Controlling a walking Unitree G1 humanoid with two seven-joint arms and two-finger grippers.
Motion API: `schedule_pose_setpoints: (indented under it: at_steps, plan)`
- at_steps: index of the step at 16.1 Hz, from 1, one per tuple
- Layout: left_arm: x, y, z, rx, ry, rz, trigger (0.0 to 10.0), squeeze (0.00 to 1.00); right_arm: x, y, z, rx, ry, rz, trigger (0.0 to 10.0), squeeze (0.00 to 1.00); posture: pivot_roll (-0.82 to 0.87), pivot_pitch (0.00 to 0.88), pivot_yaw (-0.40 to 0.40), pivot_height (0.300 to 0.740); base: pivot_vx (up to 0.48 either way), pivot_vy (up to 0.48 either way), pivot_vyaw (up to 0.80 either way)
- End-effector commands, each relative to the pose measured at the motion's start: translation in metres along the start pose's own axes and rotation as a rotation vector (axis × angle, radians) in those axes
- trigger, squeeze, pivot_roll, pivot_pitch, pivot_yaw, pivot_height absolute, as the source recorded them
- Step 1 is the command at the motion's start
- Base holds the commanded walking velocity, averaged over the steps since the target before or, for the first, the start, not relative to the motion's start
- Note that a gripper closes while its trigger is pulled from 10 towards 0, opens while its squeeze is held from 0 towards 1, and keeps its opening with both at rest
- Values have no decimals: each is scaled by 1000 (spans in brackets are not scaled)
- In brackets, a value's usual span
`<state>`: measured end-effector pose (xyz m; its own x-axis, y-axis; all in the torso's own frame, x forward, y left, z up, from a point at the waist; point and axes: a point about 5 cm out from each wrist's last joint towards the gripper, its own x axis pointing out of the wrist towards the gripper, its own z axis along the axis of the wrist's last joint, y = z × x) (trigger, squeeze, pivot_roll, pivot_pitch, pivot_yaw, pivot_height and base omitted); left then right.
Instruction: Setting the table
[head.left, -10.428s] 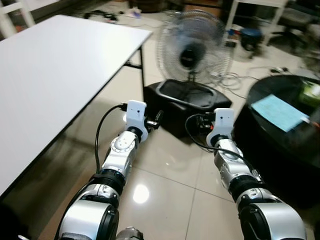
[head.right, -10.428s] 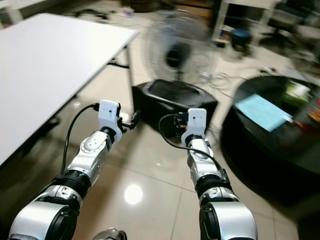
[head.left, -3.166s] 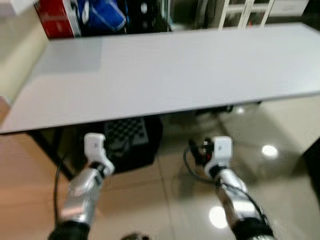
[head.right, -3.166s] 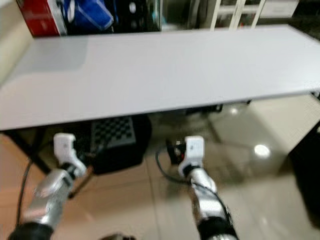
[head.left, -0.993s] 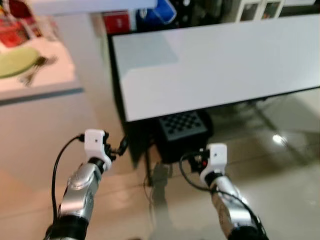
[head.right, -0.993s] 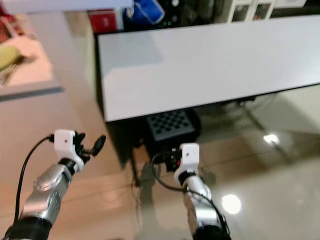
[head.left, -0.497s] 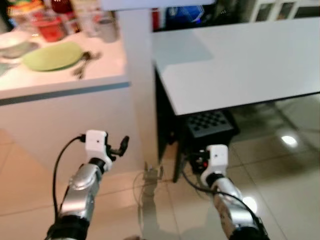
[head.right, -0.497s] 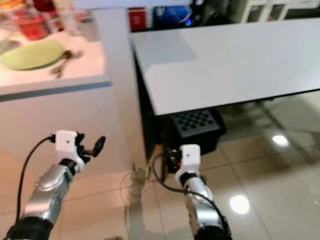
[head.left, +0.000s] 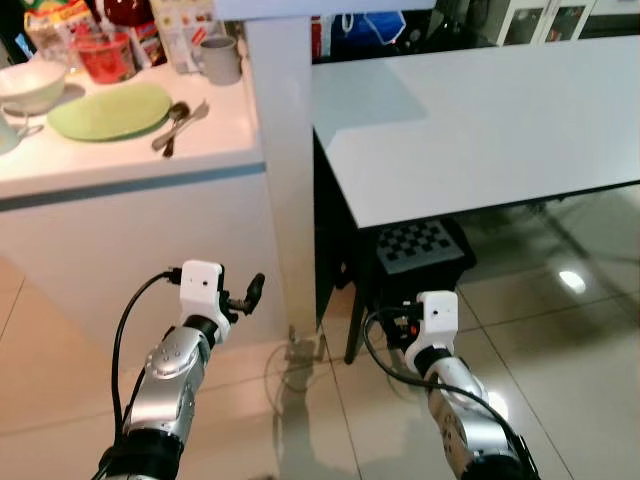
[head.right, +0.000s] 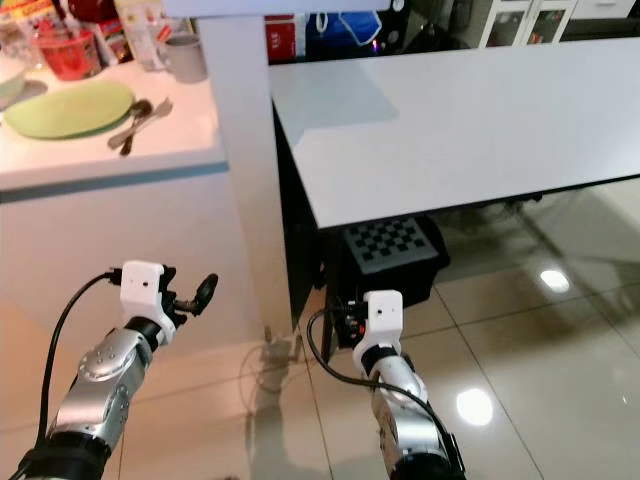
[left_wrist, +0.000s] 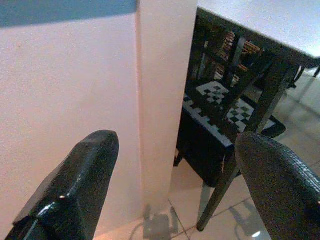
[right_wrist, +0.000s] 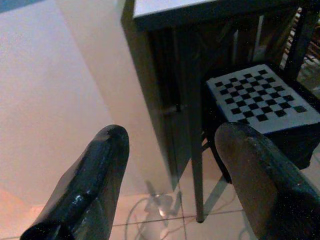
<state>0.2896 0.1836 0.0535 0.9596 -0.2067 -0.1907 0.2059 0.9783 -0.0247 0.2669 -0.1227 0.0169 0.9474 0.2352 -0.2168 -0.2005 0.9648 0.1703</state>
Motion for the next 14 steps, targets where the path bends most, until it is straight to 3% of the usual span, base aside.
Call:
schedule_pose_setpoints:
  at_steps: [1,6,11,14]
  plan:
    - [2,1,6,21,-11,1,10000,0,0,0,5,-8,-14,-4,10000,0,6,0,53,740,450,0,0]
    - [5,-5,6,-5,-22,2,10000,0,-2,-4,4,-10,-10,-9,10000,0,0,0,54,740,414,75,0]
    - [5,-4,4,-15,-28,4,10000,0,-3,-6,2,-18,-8,-16,10000,0,-1,0,54,740,0,90,0]
    - [5,-3,9,-48,-63,-1,10000,0,-2,-7,10,-74,-72,-29,10000,0,-1,0,54,740,0,480,0]
